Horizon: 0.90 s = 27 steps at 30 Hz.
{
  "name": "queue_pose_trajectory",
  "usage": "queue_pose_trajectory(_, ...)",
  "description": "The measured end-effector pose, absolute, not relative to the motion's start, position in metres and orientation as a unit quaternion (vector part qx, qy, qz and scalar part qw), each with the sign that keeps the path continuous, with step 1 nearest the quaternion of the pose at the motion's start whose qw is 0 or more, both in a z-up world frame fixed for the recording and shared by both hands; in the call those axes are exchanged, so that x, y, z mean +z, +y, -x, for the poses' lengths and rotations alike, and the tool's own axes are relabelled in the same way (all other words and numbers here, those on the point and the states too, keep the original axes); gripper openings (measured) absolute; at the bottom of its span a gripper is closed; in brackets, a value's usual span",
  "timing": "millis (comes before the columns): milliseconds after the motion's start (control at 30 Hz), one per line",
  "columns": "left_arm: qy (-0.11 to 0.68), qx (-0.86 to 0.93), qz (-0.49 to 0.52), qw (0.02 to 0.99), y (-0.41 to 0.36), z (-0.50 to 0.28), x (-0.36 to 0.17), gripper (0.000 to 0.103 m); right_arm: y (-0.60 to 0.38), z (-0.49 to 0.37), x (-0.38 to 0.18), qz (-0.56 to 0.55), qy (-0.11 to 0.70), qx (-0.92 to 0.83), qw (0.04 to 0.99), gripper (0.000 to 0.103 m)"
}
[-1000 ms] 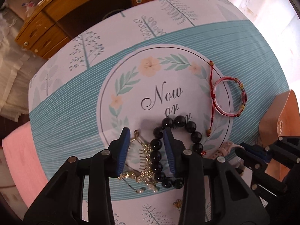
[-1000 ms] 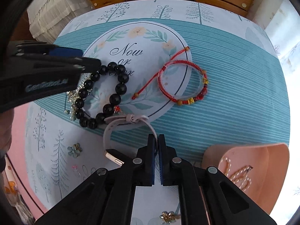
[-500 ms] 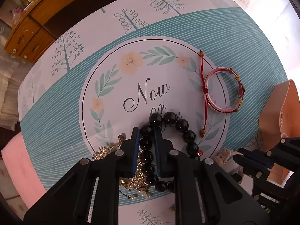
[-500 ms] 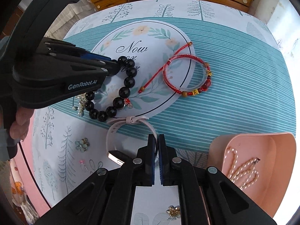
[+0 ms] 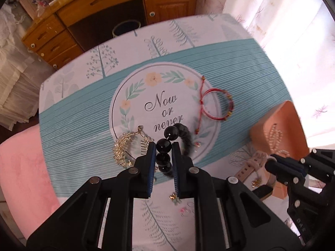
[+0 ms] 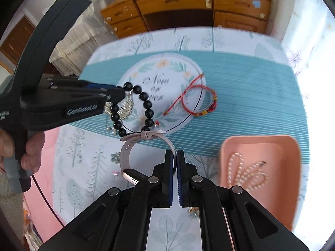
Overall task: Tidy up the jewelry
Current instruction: 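Carry the watch and black bead bracelet into the tray and open both grippers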
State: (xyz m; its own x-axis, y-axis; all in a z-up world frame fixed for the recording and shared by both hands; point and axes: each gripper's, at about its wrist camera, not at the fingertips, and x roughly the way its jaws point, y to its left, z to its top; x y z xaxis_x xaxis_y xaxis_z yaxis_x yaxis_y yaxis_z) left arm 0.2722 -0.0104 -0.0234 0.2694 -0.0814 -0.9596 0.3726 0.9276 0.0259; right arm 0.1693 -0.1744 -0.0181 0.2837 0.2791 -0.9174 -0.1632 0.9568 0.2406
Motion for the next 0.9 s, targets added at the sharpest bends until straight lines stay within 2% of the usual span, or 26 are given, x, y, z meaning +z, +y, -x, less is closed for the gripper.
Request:
queue_pose_trajectory(233, 0.546, -0.149, -0.147, 0.811, -0.027, -0.233, 0.045, 0.012, -0.205, -0.136, 0.040, -0.058, 0.545, 0.117, 0.828, 0.004)
queue_pose_trajectory(500, 0.501, -0.193, -0.179, 0.825, -0.072, -0.178, 0.107, 0.012, -0.265, -0.092, 0.071, -0.066, 0.523, 0.069, 0.847, 0.004)
queue_pose_trajectory(700, 0.476, -0.250, -0.200, 0.819, -0.129, -0.135, 0.121, 0.012, -0.316, -0.062, 0.062, -0.087, 0.528, 0.028, 0.844, 0.004)
queue_pose_trajectory(900, 0.484, -0.300, -0.214, 0.794, -0.189, -0.110, 0.094, 0.012, -0.356, -0.029, 0.042, -0.099, 0.533, -0.007, 0.840, 0.004)
